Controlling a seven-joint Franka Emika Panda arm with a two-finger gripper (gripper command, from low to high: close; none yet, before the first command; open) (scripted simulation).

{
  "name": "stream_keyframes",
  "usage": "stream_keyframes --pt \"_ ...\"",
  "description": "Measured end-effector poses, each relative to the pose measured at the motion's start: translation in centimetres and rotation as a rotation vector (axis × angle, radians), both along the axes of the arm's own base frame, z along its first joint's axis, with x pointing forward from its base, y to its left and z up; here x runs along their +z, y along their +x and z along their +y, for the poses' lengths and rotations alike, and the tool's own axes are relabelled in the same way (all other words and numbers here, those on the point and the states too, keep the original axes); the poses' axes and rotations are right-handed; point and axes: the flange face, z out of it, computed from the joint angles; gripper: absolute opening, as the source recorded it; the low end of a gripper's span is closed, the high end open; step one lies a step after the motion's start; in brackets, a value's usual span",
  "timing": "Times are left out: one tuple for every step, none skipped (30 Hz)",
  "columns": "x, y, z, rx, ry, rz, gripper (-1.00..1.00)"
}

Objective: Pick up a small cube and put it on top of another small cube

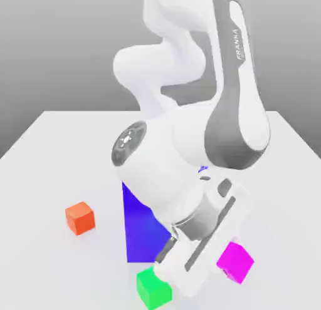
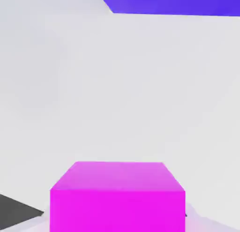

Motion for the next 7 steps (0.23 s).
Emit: stream_keyframes --pt "-0.1 -0.2 -1.1 -0.026 -0.053 0.017 -1.0" --pt "-0.2 -0.5 -2.2 -0.051 -0.109 0.034 -1.0" --pt "-0.2 -0.8 -3.4 -0.076 -0.166 0.05 -1.0" --pt "-0.2 -1.1 -4.5 -0.1 -0.223 0.065 -1.0" --pt "-0.2 -1.1 -4.5 -0.1 -0.224 0.065 -1.0" --pt "-0.1 -1.1 -4.5 -0.1 -0.225 0.064 -1.0" --pt "-0.1 -1.1 -4.5 -0.101 -0.226 0.064 -1.0"
